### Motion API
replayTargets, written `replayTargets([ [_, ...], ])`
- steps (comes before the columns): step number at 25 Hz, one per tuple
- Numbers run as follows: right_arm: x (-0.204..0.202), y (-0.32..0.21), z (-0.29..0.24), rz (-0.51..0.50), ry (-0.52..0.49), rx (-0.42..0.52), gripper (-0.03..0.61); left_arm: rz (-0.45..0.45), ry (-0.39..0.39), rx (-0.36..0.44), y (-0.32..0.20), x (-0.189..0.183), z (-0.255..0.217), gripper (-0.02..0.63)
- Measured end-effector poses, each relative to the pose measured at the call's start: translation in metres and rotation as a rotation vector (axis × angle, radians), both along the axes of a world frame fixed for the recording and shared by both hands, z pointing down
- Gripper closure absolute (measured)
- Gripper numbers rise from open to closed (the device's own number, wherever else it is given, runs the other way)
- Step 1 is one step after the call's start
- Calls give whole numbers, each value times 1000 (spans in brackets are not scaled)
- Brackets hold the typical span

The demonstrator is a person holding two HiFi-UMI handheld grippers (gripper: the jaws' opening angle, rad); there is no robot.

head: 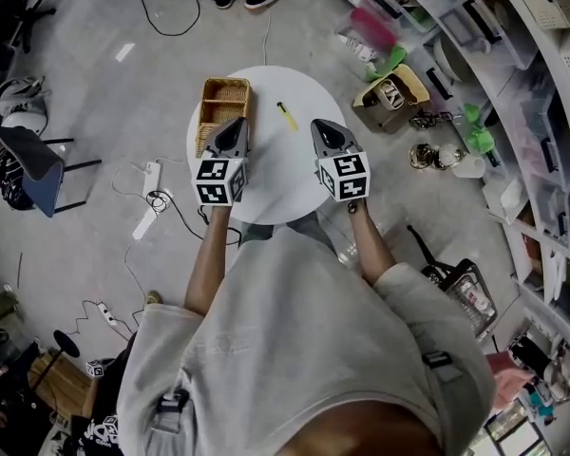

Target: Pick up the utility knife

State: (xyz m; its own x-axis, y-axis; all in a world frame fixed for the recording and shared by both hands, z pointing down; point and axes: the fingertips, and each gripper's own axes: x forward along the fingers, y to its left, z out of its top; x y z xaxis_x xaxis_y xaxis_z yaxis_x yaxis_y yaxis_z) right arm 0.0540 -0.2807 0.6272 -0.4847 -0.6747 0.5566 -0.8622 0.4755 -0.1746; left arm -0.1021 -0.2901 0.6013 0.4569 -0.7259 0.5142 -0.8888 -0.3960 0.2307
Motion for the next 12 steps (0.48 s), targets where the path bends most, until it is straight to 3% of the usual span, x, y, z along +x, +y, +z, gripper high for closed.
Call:
replayTargets([
  [12,-7,36,43,10,34,-91,546,42,9,-89,24,-6,42,594],
])
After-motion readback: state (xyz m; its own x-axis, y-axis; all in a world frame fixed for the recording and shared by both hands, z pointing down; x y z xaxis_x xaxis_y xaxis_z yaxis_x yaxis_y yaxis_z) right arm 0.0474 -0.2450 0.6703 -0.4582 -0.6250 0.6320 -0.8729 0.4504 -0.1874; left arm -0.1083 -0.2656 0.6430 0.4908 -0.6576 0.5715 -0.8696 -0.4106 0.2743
